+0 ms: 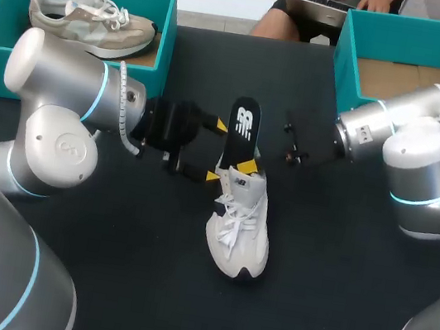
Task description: Take the shoe out of the shoebox, open the shoe tongue, remove and reinsert the insole, then place the shoe into the shoebox
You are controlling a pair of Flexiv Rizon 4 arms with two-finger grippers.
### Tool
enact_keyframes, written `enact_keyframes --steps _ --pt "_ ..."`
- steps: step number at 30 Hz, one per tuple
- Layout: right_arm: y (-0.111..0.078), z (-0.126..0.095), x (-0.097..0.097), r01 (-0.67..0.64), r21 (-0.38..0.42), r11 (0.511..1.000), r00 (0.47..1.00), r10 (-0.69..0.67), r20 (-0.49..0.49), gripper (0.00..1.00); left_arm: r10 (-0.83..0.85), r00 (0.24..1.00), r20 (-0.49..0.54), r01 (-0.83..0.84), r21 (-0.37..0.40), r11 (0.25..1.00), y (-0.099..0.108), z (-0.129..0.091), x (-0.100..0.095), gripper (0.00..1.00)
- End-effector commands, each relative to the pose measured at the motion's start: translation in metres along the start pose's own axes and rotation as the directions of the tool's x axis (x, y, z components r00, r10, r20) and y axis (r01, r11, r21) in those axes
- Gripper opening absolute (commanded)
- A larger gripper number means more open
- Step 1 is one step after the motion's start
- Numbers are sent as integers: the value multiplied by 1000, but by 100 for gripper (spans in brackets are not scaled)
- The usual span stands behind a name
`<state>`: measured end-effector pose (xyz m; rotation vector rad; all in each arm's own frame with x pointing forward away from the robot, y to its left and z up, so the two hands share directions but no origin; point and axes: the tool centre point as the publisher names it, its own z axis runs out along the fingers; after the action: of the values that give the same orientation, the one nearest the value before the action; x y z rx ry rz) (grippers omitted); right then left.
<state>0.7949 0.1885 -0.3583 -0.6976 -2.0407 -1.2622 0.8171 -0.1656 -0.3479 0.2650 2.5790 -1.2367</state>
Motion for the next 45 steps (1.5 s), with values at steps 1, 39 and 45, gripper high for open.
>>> enact_keyframes --steps 1,39,45 --pt "0 0 6 12 7 1000 1000 -12 25 0 0 1000 -1 0 -4 1000 -1 1 0 100" --pt "12 -15 9 -16 92 996 999 12 37 31 0 1000 -1 0 -4 1000 -1 1 0 100" --pt "28 -21 -2 21 109 994 999 -25 36 24 0 1000 -1 0 -4 1000 -1 1 0 100"
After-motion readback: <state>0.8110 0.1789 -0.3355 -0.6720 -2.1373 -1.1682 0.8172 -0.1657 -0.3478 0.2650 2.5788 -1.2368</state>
